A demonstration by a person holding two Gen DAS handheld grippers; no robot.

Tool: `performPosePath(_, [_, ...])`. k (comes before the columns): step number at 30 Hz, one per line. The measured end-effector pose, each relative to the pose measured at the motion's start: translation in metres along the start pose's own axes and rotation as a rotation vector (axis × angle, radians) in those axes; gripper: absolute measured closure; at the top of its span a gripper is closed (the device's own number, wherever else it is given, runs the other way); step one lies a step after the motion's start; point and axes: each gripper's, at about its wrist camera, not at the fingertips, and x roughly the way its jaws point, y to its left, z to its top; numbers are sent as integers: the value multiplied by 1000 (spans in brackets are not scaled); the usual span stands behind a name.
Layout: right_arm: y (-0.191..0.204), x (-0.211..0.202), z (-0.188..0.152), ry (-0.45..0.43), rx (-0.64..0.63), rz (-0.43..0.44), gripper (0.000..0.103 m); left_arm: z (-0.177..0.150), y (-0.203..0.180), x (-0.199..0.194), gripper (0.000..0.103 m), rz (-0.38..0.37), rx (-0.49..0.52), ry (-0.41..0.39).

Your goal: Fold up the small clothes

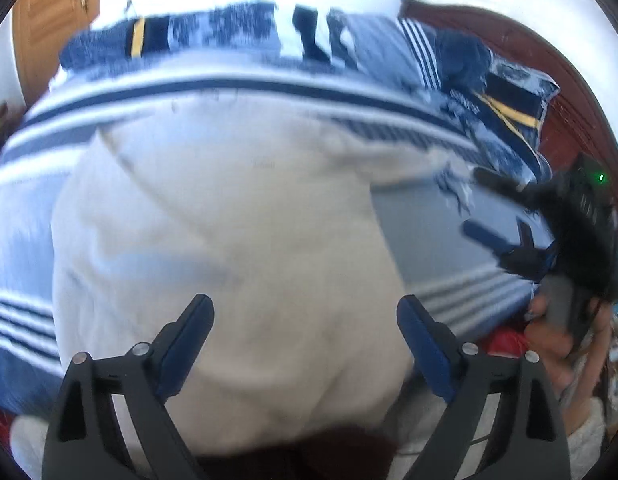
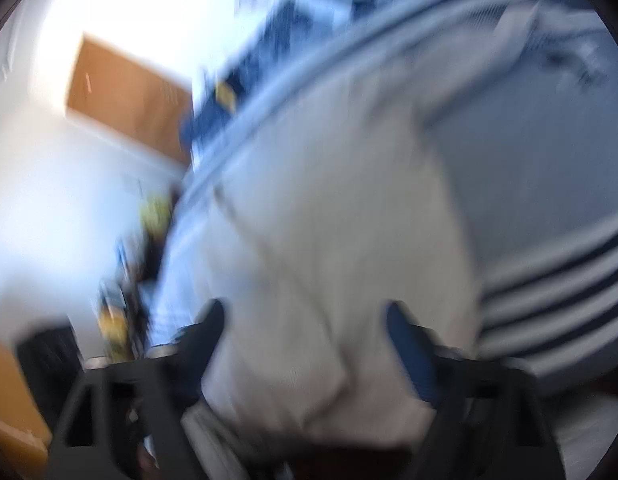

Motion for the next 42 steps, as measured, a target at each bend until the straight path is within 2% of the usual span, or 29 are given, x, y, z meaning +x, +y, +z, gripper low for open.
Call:
performPosePath(2, [-13, -16, 45, -49, 40, 31, 12, 28, -19, 14, 10, 29, 0, -20])
performPosePath(5, [-32, -30, 126, -154, 49, -12, 12, 70, -47, 43, 10, 36, 2, -48])
performPosePath(8, [-62, -34, 184, -239, 99, -44, 12, 102, -63, 77, 10, 8, 4, 7])
performPosePath(11, [-120, -28, 225, -270, 214, -95, 12, 120, -72, 111, 10, -5, -20, 38])
performPosePath(13, [-165, -20, 237, -258, 279, -128, 15, 118, -70, 126, 11, -58, -26, 67])
performPosePath(16, [-217, 0, 240, -263, 342, -152, 20, 111, -70, 147, 11, -33, -22, 78])
performPosePath(19, [-263, 16, 254, -265, 442, -152, 40, 104, -68, 162, 11, -30, -26, 89])
performPosePath(21, [-274, 21, 263, -294, 447, -124, 41, 101, -69, 168, 10, -29, -21, 100])
performPosePath(24, [-277, 25, 268, -337, 442, -131, 44, 98, -69, 172, 11, -24, -7, 125])
performPosePath(25, [-277, 31, 271, -327, 440, -139, 44, 97, -69, 173, 10, -25, -1, 131])
performPosePath(27, [-279, 49, 275, -268, 437, -211, 46, 96, -71, 172, 10, -10, 12, 134])
performPosePath(28, [-277, 53, 275, -264, 419, -261, 63, 95, -71, 170, 11, -1, 13, 133])
performPosePath(29, [-275, 50, 273, -271, 412, -313, 99, 95, -70, 168, 11, 1, 9, 130])
performPosePath(30, [-275, 45, 270, -285, 431, -328, 99, 95, -67, 164, 11, -4, -7, 127])
performPosePath(31, [-276, 34, 264, -326, 464, -259, 99, 95, -65, 161, 10, -11, -19, 126])
performPosePath(32, [-275, 26, 260, -348, 479, -231, 99, 96, -64, 159, 11, -20, -34, 123])
performPosePath(35, [-258, -6, 247, -386, 455, -197, 99, 96, -62, 148, 11, -41, -75, 100])
performPosePath(39, [-214, -46, 207, -352, 386, -66, 99, 91, -67, 133, 11, -70, -103, 89])
performPosePath(42, [-187, -58, 159, -324, 395, -78, 99, 80, -75, 123, 11, -70, -92, 81])
